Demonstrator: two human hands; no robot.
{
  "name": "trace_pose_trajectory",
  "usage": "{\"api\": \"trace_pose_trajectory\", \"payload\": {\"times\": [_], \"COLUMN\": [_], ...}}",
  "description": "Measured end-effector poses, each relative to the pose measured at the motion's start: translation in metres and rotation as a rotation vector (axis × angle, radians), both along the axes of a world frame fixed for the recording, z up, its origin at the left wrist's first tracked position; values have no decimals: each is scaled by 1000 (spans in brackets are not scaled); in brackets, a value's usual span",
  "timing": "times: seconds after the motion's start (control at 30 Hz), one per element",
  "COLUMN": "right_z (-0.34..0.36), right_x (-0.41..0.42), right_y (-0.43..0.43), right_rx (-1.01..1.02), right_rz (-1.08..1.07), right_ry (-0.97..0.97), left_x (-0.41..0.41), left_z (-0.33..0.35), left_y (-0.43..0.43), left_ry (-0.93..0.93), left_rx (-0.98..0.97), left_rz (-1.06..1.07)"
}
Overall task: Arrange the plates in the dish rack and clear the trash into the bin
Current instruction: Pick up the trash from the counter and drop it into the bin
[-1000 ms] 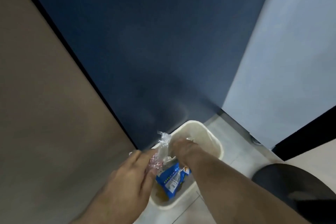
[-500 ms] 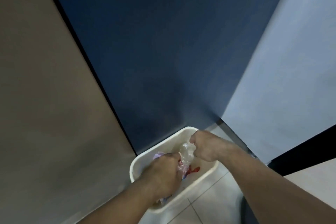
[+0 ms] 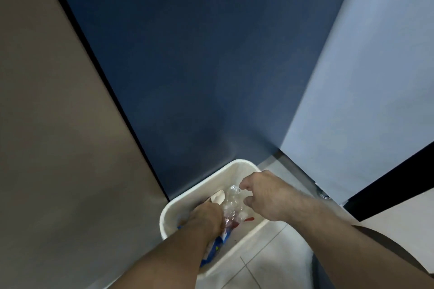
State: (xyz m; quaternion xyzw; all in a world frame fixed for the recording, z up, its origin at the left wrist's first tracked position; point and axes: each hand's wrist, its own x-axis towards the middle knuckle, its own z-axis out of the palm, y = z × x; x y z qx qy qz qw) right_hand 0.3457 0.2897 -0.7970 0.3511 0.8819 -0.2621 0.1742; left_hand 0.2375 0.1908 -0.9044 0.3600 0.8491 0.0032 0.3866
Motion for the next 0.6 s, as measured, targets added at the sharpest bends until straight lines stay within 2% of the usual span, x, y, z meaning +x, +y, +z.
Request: {"api": "trace_pose_trajectory", "payload": {"times": [0.1, 0.17, 0.2, 0.33, 0.47, 0.6], "right_z": [3, 8, 13, 52, 115, 206], "right_x": [-5, -9, -10, -15, -15, -7], "right_y": [-4, -5, -7, -14, -30, -42], "right_rx": [19, 24, 29, 85, 119, 95], "right_rz": [7, 1, 1, 10, 24, 2], "right_ry": [-8, -7, -7, 17, 24, 77], "left_x": [-3, -4, -4, -13, -25, -23], "left_z": [8, 26, 38, 92, 177, 287], "left_y": [-8, -13, -16, -37, -53, -64], "left_ry": [-108, -85, -109, 64, 103, 186], "left_rx": [79, 100, 84, 181, 261, 318], "left_rz": [-101, -187, -165, -219, -194, -179]}}
